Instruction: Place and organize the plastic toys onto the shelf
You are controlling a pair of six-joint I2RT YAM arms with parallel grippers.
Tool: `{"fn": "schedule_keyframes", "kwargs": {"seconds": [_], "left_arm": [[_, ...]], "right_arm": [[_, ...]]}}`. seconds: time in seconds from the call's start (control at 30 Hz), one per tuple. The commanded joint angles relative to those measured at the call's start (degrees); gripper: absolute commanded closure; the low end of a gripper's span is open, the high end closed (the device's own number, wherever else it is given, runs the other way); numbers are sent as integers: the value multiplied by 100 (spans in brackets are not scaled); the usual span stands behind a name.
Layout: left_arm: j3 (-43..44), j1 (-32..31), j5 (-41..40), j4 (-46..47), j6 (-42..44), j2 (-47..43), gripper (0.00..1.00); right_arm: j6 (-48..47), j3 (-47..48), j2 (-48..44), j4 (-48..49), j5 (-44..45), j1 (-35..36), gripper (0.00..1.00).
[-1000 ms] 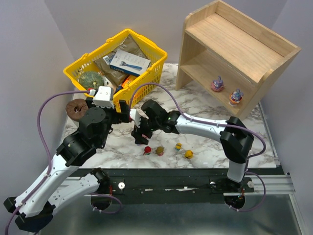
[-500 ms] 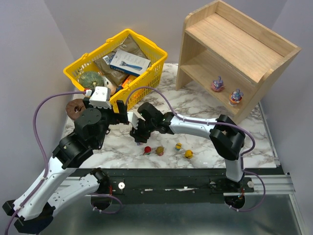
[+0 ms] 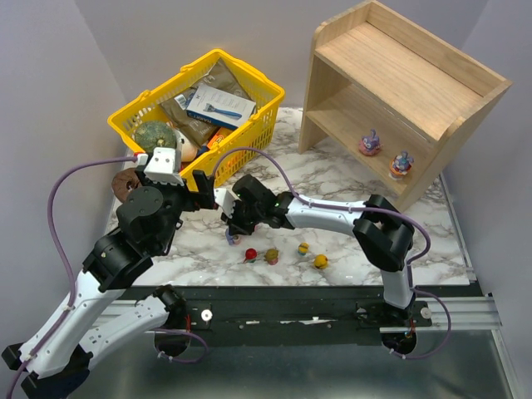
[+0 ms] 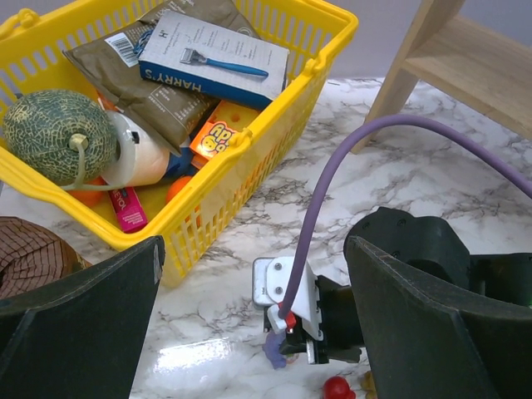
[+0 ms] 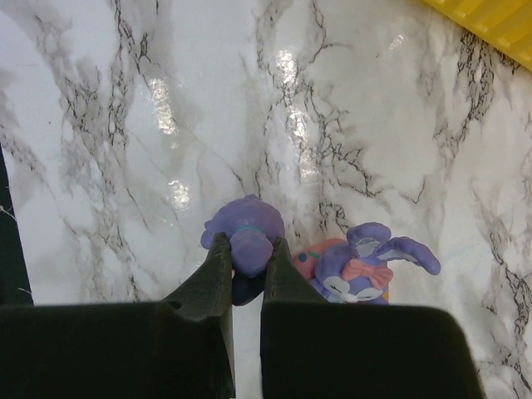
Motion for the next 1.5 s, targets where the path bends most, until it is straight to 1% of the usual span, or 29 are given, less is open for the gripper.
{"fn": "schedule_keyframes", "kwargs": {"seconds": [0.0,0.1,0.17,0.2,0.23,0.3,0.33,0.4,0.43,0.47,0.53,0.57,0.6,0.63,0.67,0.7,0.73,0.83,0.87,0.93,0.97,1.03,1.07,1.13,1.17,1.23,1.27,1.33,1.47], "left_arm": [[126,-17,12,92,-55,-62,1],[108,-17,-146,84,-116,-97,1],[91,-8,-400,66,-186,-106,1],[73,-17,-471,57,-221,-114,1],[56,-17,-524,66,-222,-106,1],[-32,-8,-586,119,-239,-132,1],[-76,-8,-543,162,-187,-132,1],[-216,-8,-376,303,-134,-124,1],[-269,-17,-340,347,-116,-115,1],[-330,-8,-305,426,-125,-97,1],[-550,-17,-139,618,-116,-88,1],[-620,-8,-68,707,-108,-71,1],[-778,-17,28,795,-90,-71,1],[-875,-17,342,917,-46,-71,1],[-963,-17,493,1180,-20,-79,1],[-1147,-8,678,1339,41,-71,1],[-1253,-17,1071,1697,120,-62,1],[-1701,-26,1697,2288,340,-1,1],[-1807,-26,2125,2733,402,95,1],[-2036,-34,2313,3062,446,280,1],[-2071,-34,2427,3507,455,507,1],[-2106,-43,2577,3835,473,781,1],[-2089,-69,2630,4158,481,921,1],[-2054,-148,2710,4512,508,1352,1],[-2028,-288,2701,4844,603,1492,1],[-1940,-455,2657,5153,735,1923,1],[-1896,-543,2648,5407,832,2064,1],[-1747,-754,2544,5620,929,2477,2],[-1571,-948,2376,6278,1026,2996,4]], "right_arm": [[345,68,-140,9,328,43,99],[767,199,-316,-158,530,43,99],[1195,435,-395,-472,855,34,99],[1312,480,-457,-535,952,43,99],[1435,542,-570,-606,1231,43,99],[1882,823,-668,-1000,1540,43,99],[2014,911,-747,-1167,1933,43,99],[2366,1200,-835,-1668,2243,26,99],[2515,1315,-861,-1887,2558,-18,99],[2813,1446,-914,-2342,2648,-53,99],[3130,1745,-976,-2775,2885,-184,99],[3480,1825,-1054,-3221,2956,-255,99],[3666,1869,-1116,-3408,3052,-317,99],[3842,1939,-1169,-3593,3123,-474,99],[4157,1949,-1256,-3873,3159,-562,99],[4273,1949,-1405,-3989,3185,-642,99],[4405,1966,-1467,-4129,3307,-790,99],[4669,2141,-1635,-4639,3676,-984,99],[4792,2316,-1653,-4928,3756,-1037,99],[4959,2519,-1679,-5228,3905,-1160,99],[5073,2616,-1688,-5447,3967,-1205,99],[5162,2932,-1697,-5624,4046,-1266,99],[5223,3037,-1688,-5799,4116,-1275,99],[5294,3363,-1644,-5958,4161,-1336,99],[5399,3477,-1609,-6115,4152,-1363,99],[5496,3723,-1565,-6248,4143,-1442,99],[5601,3785,-1565,-6379,4117,-1460,99],[5689,3908,-1547,-6477,4099,-1512,99],[5979,4005,-1573,-6767,4108,-1548,99]]}}
